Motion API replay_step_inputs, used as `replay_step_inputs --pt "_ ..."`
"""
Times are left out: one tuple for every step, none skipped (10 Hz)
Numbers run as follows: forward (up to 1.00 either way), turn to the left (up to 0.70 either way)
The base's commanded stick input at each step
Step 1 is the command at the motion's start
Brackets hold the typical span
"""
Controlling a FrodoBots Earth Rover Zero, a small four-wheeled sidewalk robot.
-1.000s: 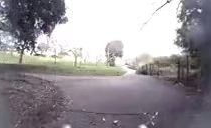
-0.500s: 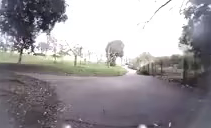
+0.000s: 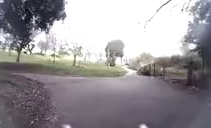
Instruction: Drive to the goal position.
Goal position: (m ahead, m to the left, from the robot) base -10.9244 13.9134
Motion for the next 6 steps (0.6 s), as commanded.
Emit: replay_step_inputs --pt "0.70 0.01" --pt "0.70 0.01" --pt "0.70 0.01" --pt "0.70 0.01" --pt "0.70 0.01" --pt "0.70 0.01"
